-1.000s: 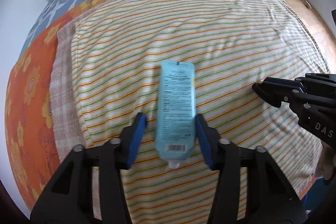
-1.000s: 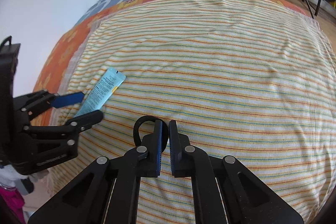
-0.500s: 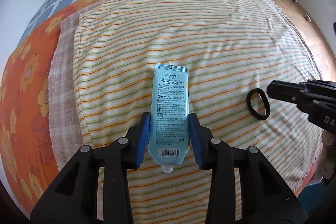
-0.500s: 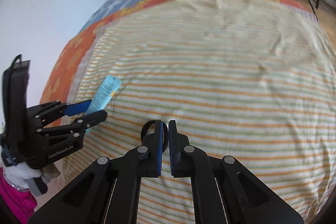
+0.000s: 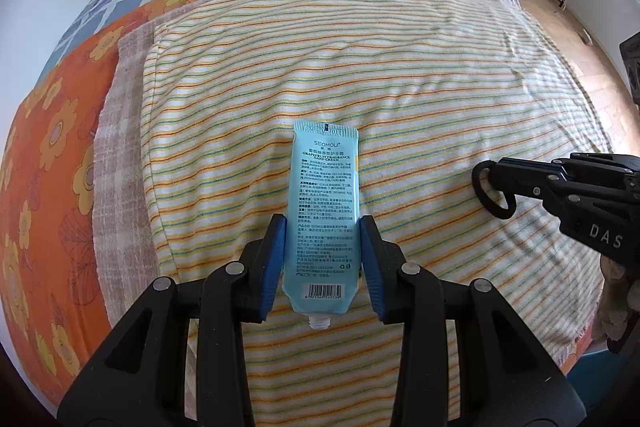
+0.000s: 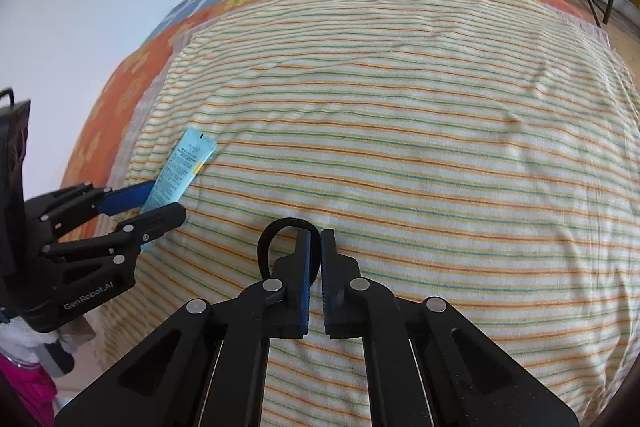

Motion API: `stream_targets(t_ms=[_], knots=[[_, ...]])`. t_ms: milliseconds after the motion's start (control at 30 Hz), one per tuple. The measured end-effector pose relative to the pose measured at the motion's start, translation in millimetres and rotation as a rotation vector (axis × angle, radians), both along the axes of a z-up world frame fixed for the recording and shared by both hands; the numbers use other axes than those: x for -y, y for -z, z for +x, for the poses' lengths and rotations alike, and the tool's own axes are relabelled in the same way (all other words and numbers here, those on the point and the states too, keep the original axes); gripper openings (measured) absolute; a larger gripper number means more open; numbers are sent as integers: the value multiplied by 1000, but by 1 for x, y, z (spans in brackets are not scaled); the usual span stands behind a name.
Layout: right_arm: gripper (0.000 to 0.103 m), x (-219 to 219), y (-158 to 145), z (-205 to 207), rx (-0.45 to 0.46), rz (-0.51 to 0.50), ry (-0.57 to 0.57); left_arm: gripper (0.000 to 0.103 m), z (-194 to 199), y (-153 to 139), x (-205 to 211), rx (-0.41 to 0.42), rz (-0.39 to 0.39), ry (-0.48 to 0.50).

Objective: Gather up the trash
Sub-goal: 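Carry the blue tube and hair tie over the blue basket with both tools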

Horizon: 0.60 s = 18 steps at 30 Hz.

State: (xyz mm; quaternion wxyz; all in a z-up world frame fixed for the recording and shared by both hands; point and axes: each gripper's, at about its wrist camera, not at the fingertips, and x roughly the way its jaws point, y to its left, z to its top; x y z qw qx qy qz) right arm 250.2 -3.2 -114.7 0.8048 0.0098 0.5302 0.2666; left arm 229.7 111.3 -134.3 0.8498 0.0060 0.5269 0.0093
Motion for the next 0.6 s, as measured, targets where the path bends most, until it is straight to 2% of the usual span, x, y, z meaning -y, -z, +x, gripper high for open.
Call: stream_targets(t_ms=[367,600], knots=[[3,18,-43,-40,81,27,-29,37,-45,-32,17,54,-39,3],[3,36,-69,-84,120,60,-51,37,-95,-56,38,95,-52,17]])
